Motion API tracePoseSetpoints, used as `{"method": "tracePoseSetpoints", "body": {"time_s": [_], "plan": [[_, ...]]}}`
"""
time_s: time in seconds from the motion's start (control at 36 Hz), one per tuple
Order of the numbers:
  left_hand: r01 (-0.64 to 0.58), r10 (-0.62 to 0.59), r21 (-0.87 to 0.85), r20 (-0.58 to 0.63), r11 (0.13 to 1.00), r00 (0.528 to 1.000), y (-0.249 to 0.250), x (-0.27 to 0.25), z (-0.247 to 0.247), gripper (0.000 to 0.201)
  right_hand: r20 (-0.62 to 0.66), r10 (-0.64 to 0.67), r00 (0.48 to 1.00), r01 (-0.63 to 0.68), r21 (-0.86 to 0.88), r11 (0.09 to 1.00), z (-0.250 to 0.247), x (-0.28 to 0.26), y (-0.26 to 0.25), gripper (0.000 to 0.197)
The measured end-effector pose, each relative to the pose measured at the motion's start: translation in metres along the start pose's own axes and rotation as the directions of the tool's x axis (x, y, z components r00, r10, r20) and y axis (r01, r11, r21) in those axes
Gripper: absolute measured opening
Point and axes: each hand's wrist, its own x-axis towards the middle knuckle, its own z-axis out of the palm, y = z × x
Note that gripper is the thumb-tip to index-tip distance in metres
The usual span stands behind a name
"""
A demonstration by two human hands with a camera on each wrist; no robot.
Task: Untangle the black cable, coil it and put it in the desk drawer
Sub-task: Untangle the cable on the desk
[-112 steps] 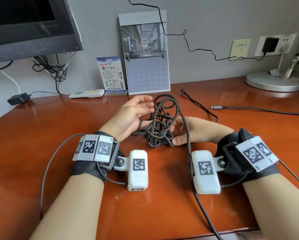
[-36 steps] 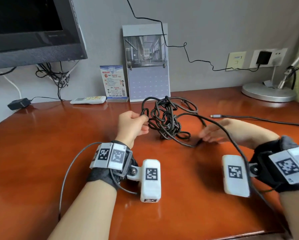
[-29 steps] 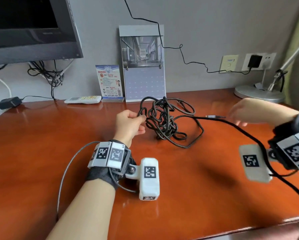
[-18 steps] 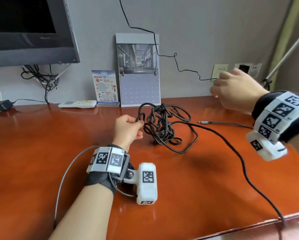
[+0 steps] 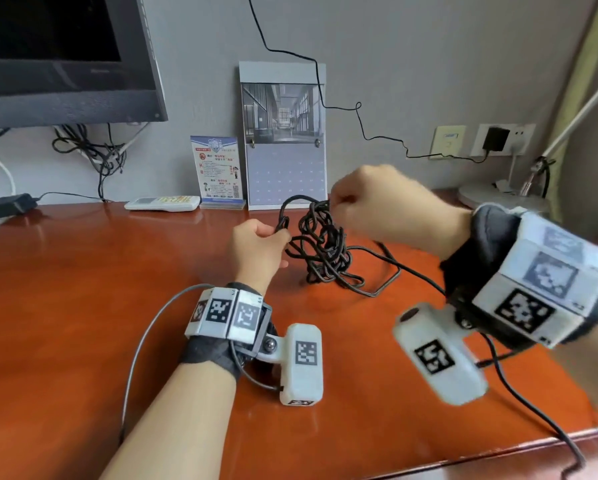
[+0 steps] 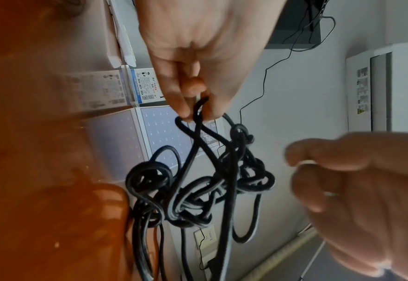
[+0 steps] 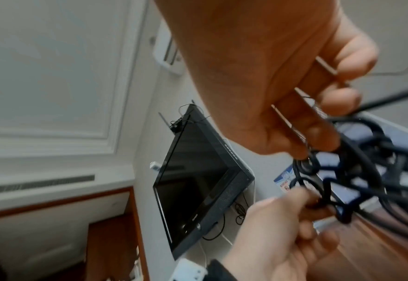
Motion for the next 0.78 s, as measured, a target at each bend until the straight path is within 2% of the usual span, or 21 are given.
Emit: {"method": "tracePoseSetpoints", "body": {"time_s": [0.06,0.11,0.25,0.36,0.42,0.47,0.58,0.69,0.78], "plan": [[-0.008,0.008,0.002,-0.023,1.0,1.0,0.001,-0.001,-0.001,0.019,0.113,0.054,0.992,-0.052,-0.019,0.998,0.013,0.0,-0.009,0.016],[-0.006,0.005,-0.026,-0.049,1.0,0.999,0.001,-0.001,-0.002,0.021,0.128,0.103,0.986,-0.101,-0.023,0.995,0.027,-0.001,-0.014,0.017],[0.015,-0.022,-0.098,-0.074,0.995,0.997,0.0,-0.001,-0.005,0.02,-0.11,0.136,0.985,-0.136,0.014,0.991,0.054,-0.001,-0.012,0.021],[0.035,-0.043,-0.138,-0.055,0.99,0.998,-0.001,0.001,-0.004,0.018,-0.095,0.081,0.992,-0.078,0.031,0.996,0.062,0.0,-0.003,0.029],[0.044,-0.05,-0.171,-0.031,0.984,0.998,-0.002,0.002,-0.004,0.017,-0.124,0.057,0.991,-0.052,0.041,0.998,0.066,0.006,0.003,0.021],[0.051,-0.053,-0.213,-0.004,0.976,0.999,-0.001,0.001,-0.004,0.014,-0.189,0.091,0.978,-0.063,0.153,0.986,0.071,0.012,0.01,0.017],[0.095,-0.081,-0.281,0.06,0.955,0.995,-0.002,0.0,-0.004,0.014,-0.299,0.213,0.93,-0.071,0.422,0.904,0.081,0.022,0.022,0.017],[0.175,-0.13,-0.253,0.183,0.952,0.974,-0.004,0.002,-0.007,0.012,-0.357,0.281,0.891,-0.008,0.606,0.795,0.093,0.027,0.03,0.017],[0.206,-0.151,-0.182,0.278,0.962,0.949,-0.003,0.002,-0.007,0.019,-0.34,0.291,0.894,0.039,0.707,0.706,0.101,0.027,0.037,0.02]]}}
